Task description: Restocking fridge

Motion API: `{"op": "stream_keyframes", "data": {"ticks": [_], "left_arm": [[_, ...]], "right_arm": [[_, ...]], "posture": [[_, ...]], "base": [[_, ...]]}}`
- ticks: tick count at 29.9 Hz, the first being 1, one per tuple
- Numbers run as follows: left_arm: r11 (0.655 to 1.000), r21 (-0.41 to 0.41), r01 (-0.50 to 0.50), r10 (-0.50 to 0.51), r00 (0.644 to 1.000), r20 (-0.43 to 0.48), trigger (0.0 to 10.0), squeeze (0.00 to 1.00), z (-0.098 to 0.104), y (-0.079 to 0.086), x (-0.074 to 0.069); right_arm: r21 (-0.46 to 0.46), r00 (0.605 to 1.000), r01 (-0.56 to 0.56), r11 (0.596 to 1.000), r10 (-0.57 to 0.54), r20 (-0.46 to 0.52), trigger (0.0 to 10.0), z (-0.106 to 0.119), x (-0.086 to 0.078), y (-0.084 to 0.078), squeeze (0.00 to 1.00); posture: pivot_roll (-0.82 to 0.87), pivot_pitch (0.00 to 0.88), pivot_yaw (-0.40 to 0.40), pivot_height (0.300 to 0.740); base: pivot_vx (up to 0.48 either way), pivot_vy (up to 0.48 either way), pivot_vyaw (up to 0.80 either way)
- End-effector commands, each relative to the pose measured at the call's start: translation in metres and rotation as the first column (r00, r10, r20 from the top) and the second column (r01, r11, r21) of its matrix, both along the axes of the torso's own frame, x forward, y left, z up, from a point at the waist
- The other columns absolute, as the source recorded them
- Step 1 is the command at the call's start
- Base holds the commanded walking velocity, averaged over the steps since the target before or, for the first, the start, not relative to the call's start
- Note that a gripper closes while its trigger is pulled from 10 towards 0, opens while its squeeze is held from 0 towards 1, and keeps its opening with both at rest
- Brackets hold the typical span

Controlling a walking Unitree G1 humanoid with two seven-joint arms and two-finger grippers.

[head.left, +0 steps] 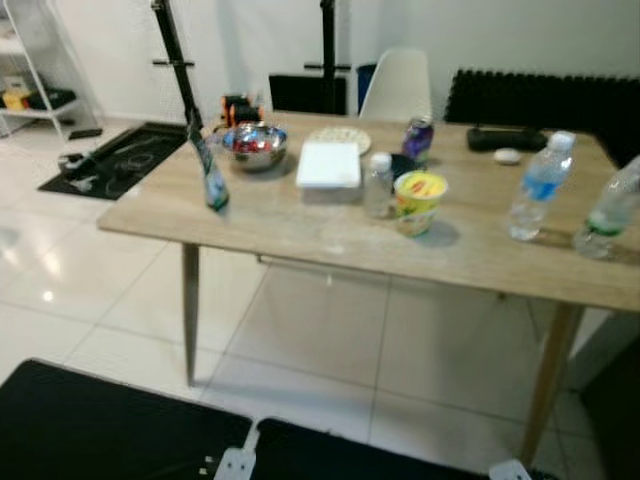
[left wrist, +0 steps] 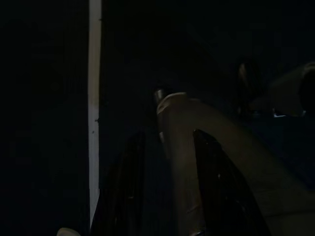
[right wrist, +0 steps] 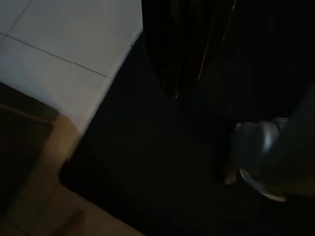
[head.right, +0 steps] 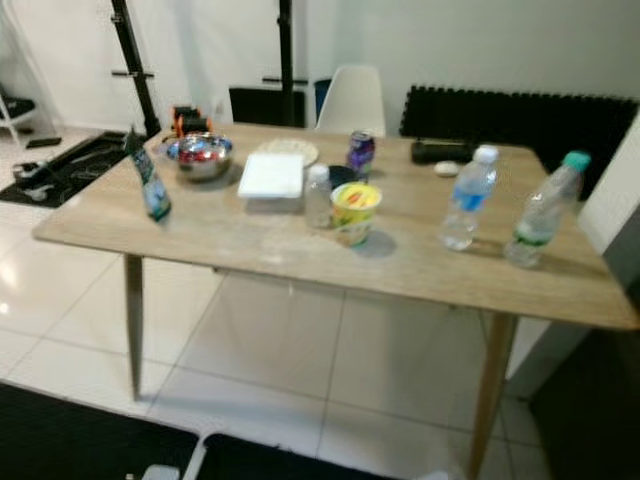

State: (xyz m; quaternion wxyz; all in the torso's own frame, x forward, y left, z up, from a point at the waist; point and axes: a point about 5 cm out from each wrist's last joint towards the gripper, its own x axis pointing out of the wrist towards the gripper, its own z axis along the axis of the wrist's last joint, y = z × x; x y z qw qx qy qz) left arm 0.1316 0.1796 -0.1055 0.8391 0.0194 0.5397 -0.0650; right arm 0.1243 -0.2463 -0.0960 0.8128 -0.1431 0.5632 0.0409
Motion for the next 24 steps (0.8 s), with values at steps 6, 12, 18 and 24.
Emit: {"op": "stream_keyframes", "data": {"ticks": [6,12,18,24], "left_arm": [[1.0,0.013,0.007,-0.007,1.0,-0.005,10.0,0.0,0.0,0.0031,-0.0009],[1.0,0.011,0.01,-0.01,1.0,-0.003,10.0,0.0,0.0,0.0022,-0.0005],[1.0,0.018,0.015,-0.015,1.0,0.003,10.0,0.0,0.0006,0.0024,0.0011],[0.999,0.024,0.021,-0.021,1.0,0.005,10.0,0.0,0.0009,0.0036,0.0019]], "right_arm": [[0.007,1.0,0.001,1.0,-0.001,0.011,10.0,-0.001,0.0002,0.0042,0.0],[0.013,0.999,0.021,1.0,-0.022,0.039,10.0,-0.0005,0.0012,0.0044,0.0],[-0.016,1.0,0.003,1.0,-0.002,0.029,10.0,-0.0006,0.0008,0.0035,0.0],[-0.023,1.0,-0.004,1.0,0.005,0.024,10.0,-0.001,0.0003,0.004,0.0]], "posture": [[-0.06,0.0,-0.021,0.74],[-0.06,0.0,-0.022,0.74],[-0.05,0.0,-0.023,0.74],[-0.05,0.0,-0.021,0.74]], "base": [[0.0,0.0,0.0],[0.0,0.0,0.0],[0.0,0.0,0.0],[0.0,0.0,0.0]]}}
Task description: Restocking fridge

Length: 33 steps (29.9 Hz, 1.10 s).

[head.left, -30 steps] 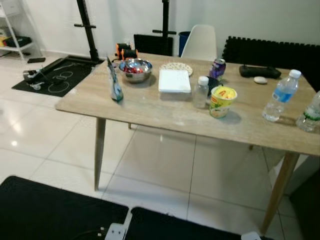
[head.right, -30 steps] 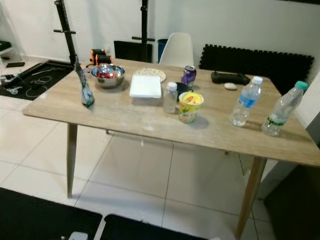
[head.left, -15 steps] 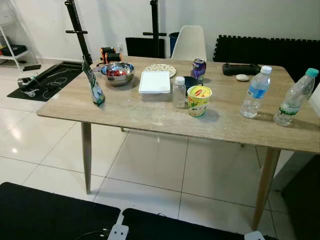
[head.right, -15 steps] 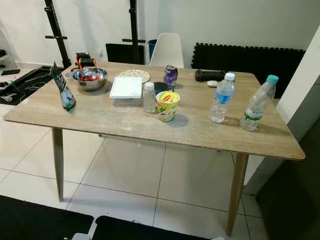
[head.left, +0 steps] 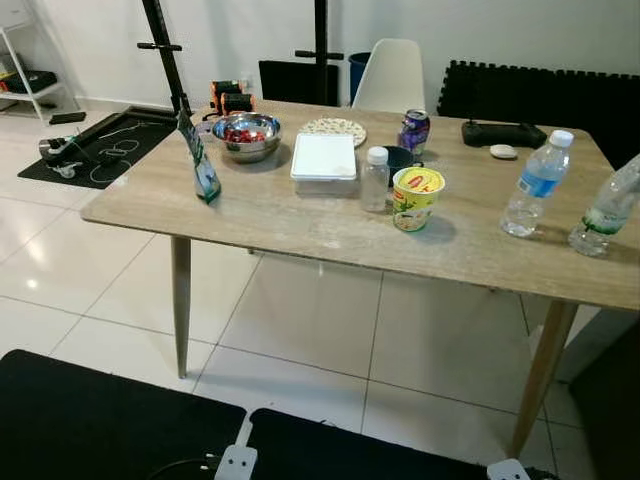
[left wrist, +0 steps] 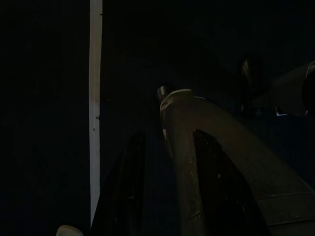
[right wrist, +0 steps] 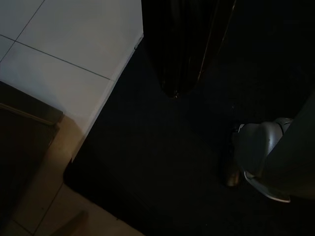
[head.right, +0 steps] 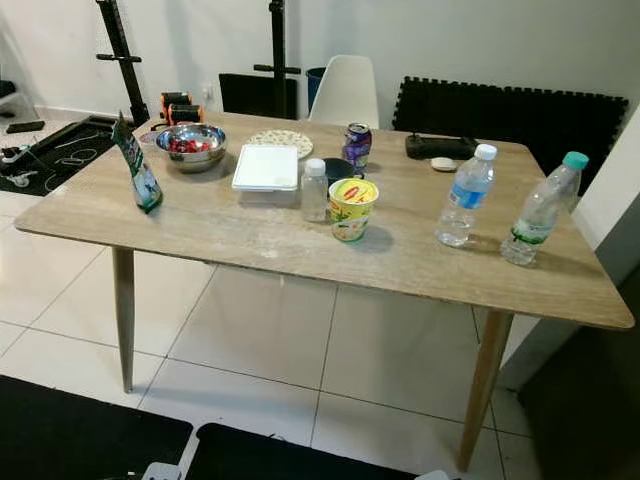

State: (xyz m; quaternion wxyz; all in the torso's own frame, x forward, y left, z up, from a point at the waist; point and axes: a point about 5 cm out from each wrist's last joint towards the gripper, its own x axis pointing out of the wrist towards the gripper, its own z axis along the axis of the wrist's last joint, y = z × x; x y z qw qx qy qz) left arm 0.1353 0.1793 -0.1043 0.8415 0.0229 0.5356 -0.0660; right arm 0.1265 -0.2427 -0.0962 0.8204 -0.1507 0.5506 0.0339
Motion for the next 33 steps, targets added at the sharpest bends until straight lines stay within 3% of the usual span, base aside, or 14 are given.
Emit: {"op": "stream_keyframes", "data": {"ticks": [1,26,33], "left_arm": [[1.0,0.021,0.015,-0.015,1.0,-0.004,10.0,0.0,0.0,0.004,-0.001],[0.998,0.047,-0.036,0.035,0.999,0.023,10.0,0.0,0.004,0.013,0.009],[0.997,0.055,-0.056,0.055,0.998,0.02,10.0,0.0,0.004,0.018,0.008]], "right_arm": [[-0.006,1.0,-0.005,1.0,0.005,-0.008,10.0,-0.001,-0.002,0.001,0.0],[-0.039,1.0,-0.02,0.999,0.019,-0.017,10.0,-0.001,-0.003,-0.002,0.0],[-0.02,0.999,-0.039,0.999,0.04,0.02,10.0,0.001,0.002,-0.001,0.0]], "posture": [[-0.05,0.0,-0.022,0.74],[-0.04,0.0,-0.011,0.74],[-0.02,0.0,-0.014,0.74]], "base": [[0.0,0.0,0.0],[0.0,0.0,0.0],[0.0,0.0,0.0]]}}
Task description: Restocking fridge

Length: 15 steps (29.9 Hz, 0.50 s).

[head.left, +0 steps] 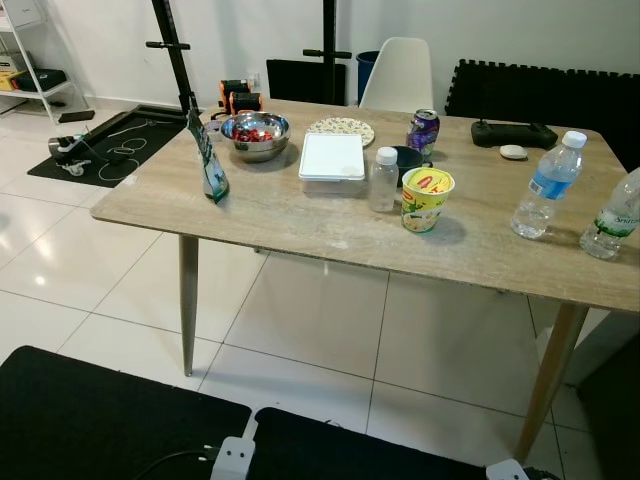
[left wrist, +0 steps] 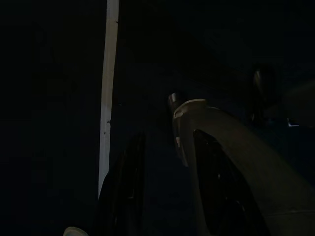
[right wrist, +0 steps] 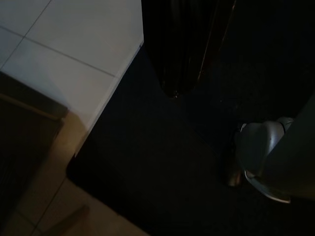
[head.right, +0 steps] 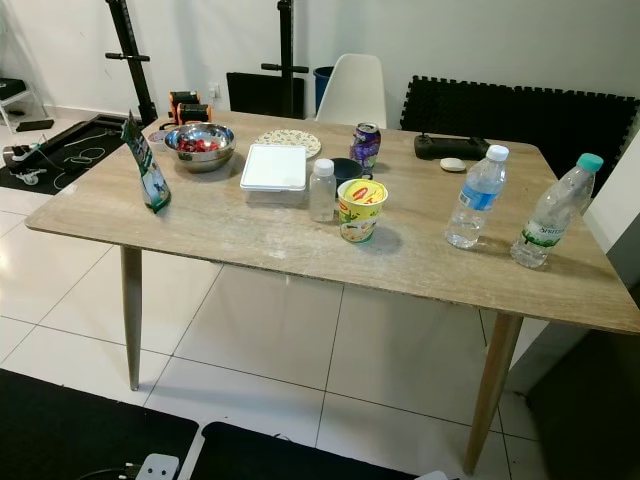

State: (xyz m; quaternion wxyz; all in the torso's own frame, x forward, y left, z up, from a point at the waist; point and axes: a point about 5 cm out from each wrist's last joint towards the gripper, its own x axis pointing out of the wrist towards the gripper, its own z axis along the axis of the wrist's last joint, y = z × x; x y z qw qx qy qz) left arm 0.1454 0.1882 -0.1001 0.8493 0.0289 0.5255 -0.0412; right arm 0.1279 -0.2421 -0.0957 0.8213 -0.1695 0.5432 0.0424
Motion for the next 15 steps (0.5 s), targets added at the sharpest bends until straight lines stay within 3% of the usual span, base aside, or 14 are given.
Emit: {"op": "stream_keyframes", "data": {"ticks": [1,15], "left_arm": [[1.0,0.02,-0.024,0.024,1.0,-0.008,10.0,0.0,0.0,0.01,-0.003],[0.999,0.022,-0.032,0.033,0.999,-0.041,10.0,0.0,-0.003,0.013,-0.015]], "right_arm": [[0.001,1.0,-0.003,1.0,0.003,0.008,10.0,0.001,0.0,-0.001,0.0],[0.006,1.0,0.005,1.0,-0.005,0.001,10.0,-0.001,0.0,0.004,0.0]], "posture": [[-0.02,0.0,-0.014,0.74],[-0.02,0.0,-0.016,0.74]], "base": [[0.0,0.0,0.0],[0.0,0.0,0.0]]}}
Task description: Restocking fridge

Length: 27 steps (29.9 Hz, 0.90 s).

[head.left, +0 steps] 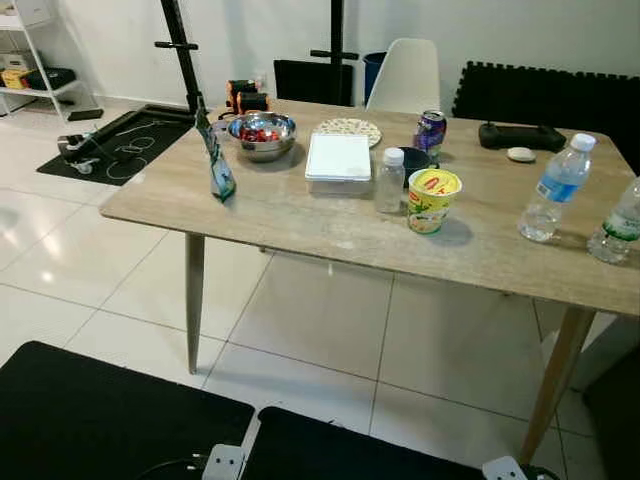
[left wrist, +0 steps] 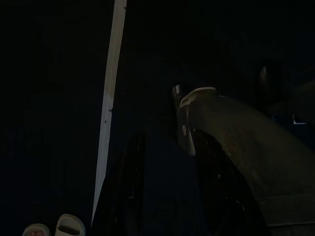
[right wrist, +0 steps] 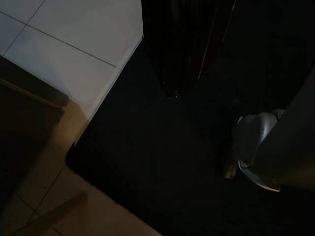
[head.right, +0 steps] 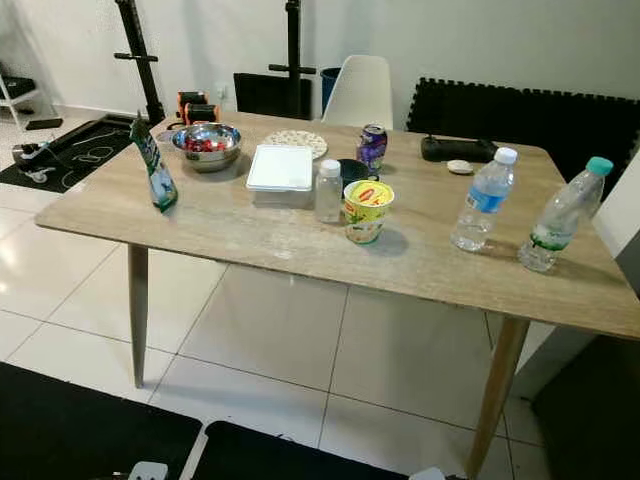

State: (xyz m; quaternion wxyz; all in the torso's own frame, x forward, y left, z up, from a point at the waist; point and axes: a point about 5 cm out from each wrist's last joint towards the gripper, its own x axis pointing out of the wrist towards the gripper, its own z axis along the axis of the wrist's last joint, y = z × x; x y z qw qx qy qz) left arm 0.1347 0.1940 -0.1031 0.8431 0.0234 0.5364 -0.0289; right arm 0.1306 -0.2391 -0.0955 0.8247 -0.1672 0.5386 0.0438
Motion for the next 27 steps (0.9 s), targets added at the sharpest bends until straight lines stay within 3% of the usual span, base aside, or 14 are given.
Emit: {"op": "stream_keyframes", "data": {"ticks": [1,27], "left_arm": [[1.0,0.017,-0.005,0.005,1.0,-0.017,10.0,0.0,0.0,0.007,-0.004],[0.998,0.021,0.067,-0.067,0.998,-0.022,10.0,0.0,0.0,0.001,0.0]], "right_arm": [[-0.001,1.0,0.006,1.0,-0.006,-0.01,10.0,-0.001,-0.002,0.001,0.0],[-0.025,0.998,0.037,0.999,-0.038,-0.043,10.0,-0.005,-0.017,-0.003,0.0]], "posture": [[-0.02,0.0,-0.016,0.74],[-0.04,0.0,0.001,0.74]], "base": [[0.0,0.0,0.0],[0.0,0.0,0.0]]}}
